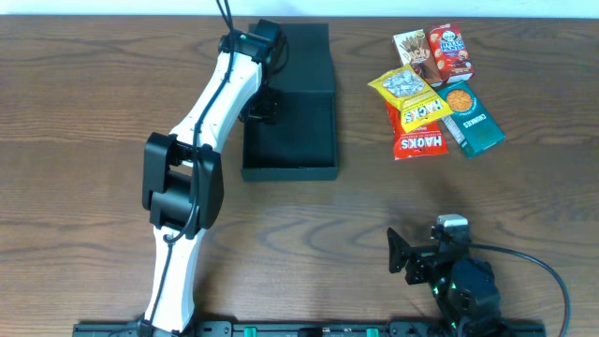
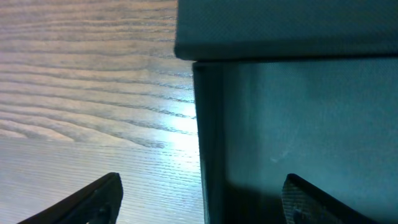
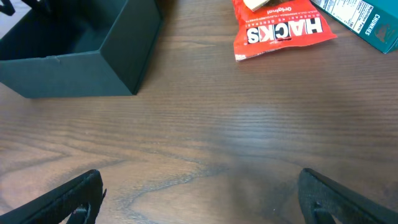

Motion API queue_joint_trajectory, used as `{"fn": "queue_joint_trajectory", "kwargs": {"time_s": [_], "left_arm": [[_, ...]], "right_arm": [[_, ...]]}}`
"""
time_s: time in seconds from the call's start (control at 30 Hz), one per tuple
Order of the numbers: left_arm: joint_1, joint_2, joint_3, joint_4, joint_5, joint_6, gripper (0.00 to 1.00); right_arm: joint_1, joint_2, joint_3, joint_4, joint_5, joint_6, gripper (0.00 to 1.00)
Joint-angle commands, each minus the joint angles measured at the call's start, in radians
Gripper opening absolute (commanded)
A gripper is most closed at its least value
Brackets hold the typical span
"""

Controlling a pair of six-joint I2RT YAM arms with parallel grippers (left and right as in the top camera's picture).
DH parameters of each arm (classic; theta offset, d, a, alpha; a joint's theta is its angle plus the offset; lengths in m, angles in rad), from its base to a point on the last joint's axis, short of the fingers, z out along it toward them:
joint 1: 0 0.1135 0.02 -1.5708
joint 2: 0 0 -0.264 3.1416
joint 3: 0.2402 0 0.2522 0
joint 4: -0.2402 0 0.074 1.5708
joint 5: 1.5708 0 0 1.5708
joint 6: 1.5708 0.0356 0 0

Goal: Pack container
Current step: 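Drag the black box with left gripper toward table center, then reach right gripper to the yellow snack bag in the pile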

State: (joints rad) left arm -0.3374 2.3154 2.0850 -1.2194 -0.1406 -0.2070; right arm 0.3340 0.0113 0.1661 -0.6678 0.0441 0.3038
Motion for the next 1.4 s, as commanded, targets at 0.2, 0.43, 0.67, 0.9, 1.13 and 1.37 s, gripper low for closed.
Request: {"fn": "queue_joint_trajectory", "kwargs": {"time_s": [0.2, 0.43, 0.67, 0.9, 1.13, 1.37], "left_arm": [[0.014, -0.194, -0.007, -0.003, 0.038, -0.055, 0.84], [0.014, -0.368, -0.007, -0.009, 0.056, -0.055, 0.91], [0.014, -0.399, -0.008, -0.01, 0.088, -0.049, 0.96], [0.014, -0.399, -0.008, -0.008, 0.108, -0.04, 0.97], [0.016, -0.399, -0.008, -0.018, 0.108, -0.032, 0.98], [0.017, -0.399, -0.008, -0.01, 0.108, -0.032, 0.95]], "right_arm": [[0.001, -0.006, -0.009, -0.002, 0.004, 0.01, 0.99], [0.001, -0.006, -0.009, -0.002, 0.004, 0.01, 0.99], [0.0, -0.006, -0.009, -0.005, 0.004, 0.01, 0.99], [0.0, -0.006, -0.009, 0.099, -0.004, 0.046, 0.99], [0.0, -0.006, -0.009, 0.381, -0.2, 0.724, 0.99], [0.0, -0.006, -0.01, 0.385, -0.077, 0.772, 0.99]]}}
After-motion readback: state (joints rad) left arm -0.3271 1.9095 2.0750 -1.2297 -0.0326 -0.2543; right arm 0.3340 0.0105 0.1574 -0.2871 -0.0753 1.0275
